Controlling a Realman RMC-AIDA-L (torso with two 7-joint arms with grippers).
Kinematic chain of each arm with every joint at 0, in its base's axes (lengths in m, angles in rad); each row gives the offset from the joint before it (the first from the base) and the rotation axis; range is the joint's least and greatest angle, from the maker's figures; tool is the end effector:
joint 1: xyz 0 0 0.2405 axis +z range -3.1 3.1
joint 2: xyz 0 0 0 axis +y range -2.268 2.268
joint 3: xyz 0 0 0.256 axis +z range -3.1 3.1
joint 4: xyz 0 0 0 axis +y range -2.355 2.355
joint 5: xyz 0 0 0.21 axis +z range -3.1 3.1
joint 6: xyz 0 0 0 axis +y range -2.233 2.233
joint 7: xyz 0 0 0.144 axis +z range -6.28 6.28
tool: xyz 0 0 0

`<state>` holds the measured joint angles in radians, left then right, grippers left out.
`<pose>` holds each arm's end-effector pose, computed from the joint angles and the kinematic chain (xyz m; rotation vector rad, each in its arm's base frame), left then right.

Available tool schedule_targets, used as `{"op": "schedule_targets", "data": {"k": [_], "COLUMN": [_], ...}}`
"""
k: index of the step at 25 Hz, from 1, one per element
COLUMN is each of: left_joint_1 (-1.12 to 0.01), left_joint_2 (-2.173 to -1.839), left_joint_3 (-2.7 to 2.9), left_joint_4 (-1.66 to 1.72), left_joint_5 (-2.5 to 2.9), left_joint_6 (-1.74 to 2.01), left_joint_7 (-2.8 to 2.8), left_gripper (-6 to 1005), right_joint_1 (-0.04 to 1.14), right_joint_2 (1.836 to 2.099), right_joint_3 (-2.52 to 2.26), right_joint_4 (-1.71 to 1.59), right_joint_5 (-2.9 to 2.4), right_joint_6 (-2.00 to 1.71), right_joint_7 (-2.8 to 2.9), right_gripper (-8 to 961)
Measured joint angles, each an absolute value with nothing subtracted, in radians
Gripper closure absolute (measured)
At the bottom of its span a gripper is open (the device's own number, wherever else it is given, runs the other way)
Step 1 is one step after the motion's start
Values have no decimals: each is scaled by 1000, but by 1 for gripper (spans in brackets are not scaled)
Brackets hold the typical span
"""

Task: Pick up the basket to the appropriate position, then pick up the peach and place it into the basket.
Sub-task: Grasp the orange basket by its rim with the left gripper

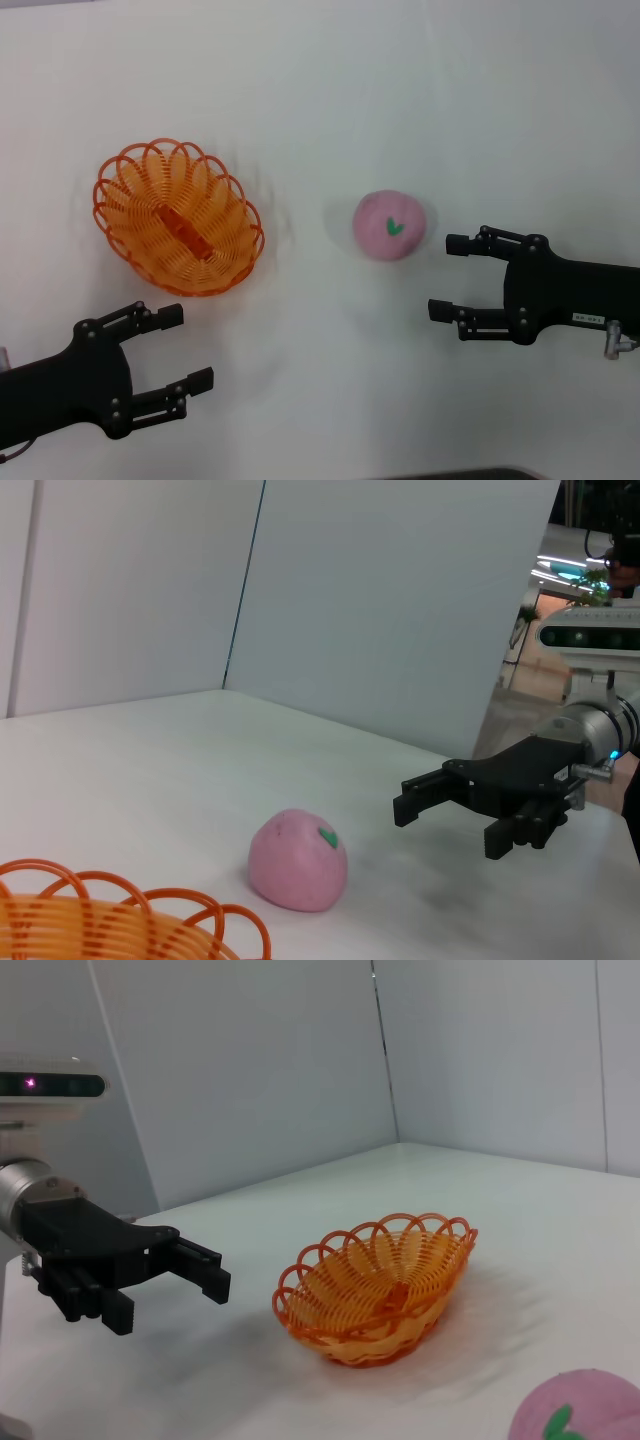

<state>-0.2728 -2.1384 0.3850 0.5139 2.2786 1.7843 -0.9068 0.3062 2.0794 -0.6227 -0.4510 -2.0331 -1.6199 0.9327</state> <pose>-0.3271 0.1977 -0.0325 -2.7330 -0.5704 -0.8162 0.3284 0.2323 -0.0305 -2.6988 0.5342 0.7298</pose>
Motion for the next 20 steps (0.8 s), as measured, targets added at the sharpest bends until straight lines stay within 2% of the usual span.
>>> {"op": "schedule_targets", "data": {"k": [17,20], "left_joint_1": [-268,-284], "left_joint_2": [-2138,-2127], "left_joint_3": [357,282], "left_joint_4": [514,514], "left_joint_5": [2269,2269], "left_joint_6": [1818,1837], "left_joint_7": [-926,-1083], "left_gripper": [191,192], "right_joint_1": [308,309], "right_joint_2": [2076,2076], "right_joint_3": [-623,-623], "right_joint_4": [-451,-451], "right_joint_5": [-2034,-2035], "right_joint_6": [-1623,-1624], "right_joint_7": [948,952], "right_gripper": [59,59]}}
